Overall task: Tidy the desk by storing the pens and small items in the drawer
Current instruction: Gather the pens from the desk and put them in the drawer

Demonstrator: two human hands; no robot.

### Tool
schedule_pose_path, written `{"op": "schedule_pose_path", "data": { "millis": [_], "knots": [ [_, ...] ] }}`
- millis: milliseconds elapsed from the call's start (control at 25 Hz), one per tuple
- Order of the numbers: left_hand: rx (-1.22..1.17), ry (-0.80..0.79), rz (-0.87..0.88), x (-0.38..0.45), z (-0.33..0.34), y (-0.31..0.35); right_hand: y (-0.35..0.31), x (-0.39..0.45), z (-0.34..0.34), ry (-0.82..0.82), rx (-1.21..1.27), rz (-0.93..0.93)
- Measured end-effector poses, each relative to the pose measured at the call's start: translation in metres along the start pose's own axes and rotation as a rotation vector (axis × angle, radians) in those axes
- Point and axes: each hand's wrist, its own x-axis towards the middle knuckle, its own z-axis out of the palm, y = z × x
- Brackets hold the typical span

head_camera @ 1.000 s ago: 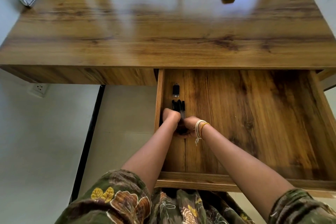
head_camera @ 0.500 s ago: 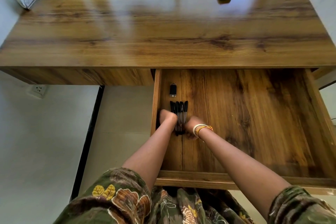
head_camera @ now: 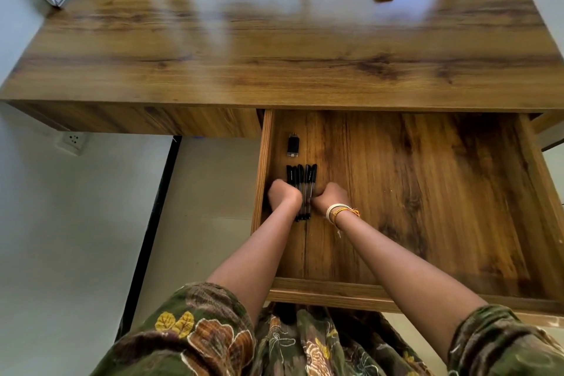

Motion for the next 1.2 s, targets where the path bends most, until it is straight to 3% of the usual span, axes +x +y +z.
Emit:
{"op": "schedule_pose_path", "data": {
  "millis": [320,600,800,1200],
  "knots": [
    [0.031,-0.075,0.109,-0.014,-0.021,0.007,-0.005,0.001,-0.026,-0.057,0.129,-0.086],
    [-0.100,-0.043,0.423,-0.013,-0.059,0.008,-0.029,-0.005,-0.044,-0.026,0.091,-0.218],
    [-0.127,0.133,0.582,-0.001,-0.102,-0.001,-0.073,-0.013,-0.044,0.108,0.088,-0.355],
    [-0.021,0.082,0.598,0.088,-0.198,-0.051,-0.194,-0.026,0.039,0.367,-0.033,-0.481]
  ]
}}
